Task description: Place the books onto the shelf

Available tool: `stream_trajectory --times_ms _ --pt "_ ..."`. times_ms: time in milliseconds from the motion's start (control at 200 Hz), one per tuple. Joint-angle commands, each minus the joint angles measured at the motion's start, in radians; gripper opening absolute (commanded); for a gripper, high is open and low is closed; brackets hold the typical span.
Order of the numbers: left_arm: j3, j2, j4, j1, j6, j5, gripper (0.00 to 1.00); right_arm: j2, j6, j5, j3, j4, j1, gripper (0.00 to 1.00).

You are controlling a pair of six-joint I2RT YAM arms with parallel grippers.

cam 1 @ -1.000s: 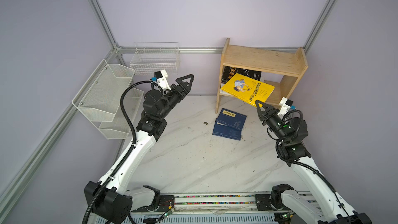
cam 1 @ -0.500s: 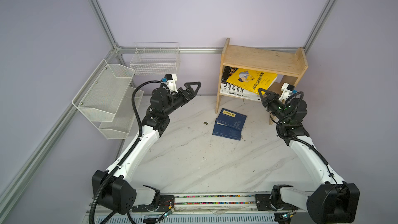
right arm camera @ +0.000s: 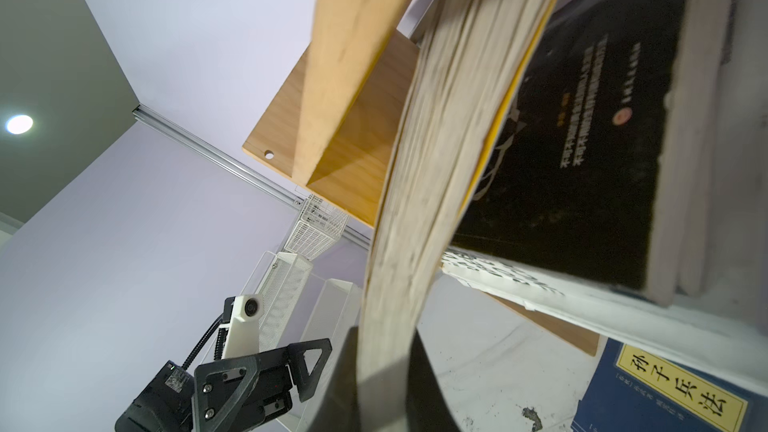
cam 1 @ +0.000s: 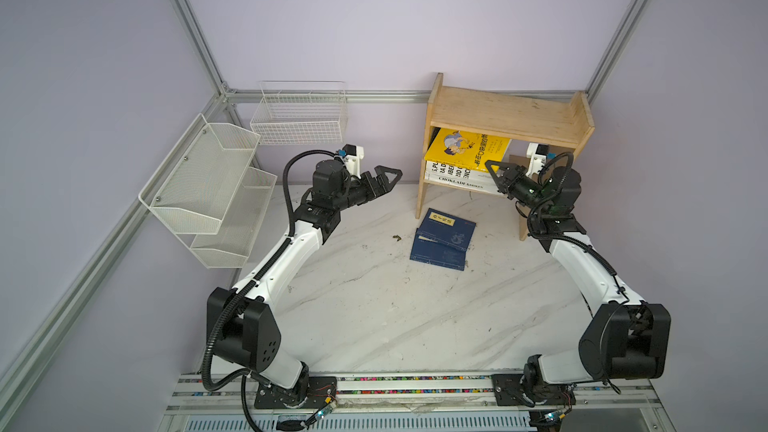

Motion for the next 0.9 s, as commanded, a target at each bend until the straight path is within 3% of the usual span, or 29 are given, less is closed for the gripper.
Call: stream_trajectory --times_ms 0,445,895 --pt "0.118 0.018 0.048 0.003 0.028 0.014 1.00 -0.002 -0.035 0.005 0.054 0.108 -0.013 0.04" --pt "0.260 0.164 0.085 -0.012 0.019 0.043 1.00 0.075 -0.030 -0.044 0.112 0.117 -0.033 0.04" --pt "0.327 0.270 0.161 -0.041 -0.003 -0.013 0.99 0.140 -0.005 -0.053 0.162 0.123 -0.048 0.05"
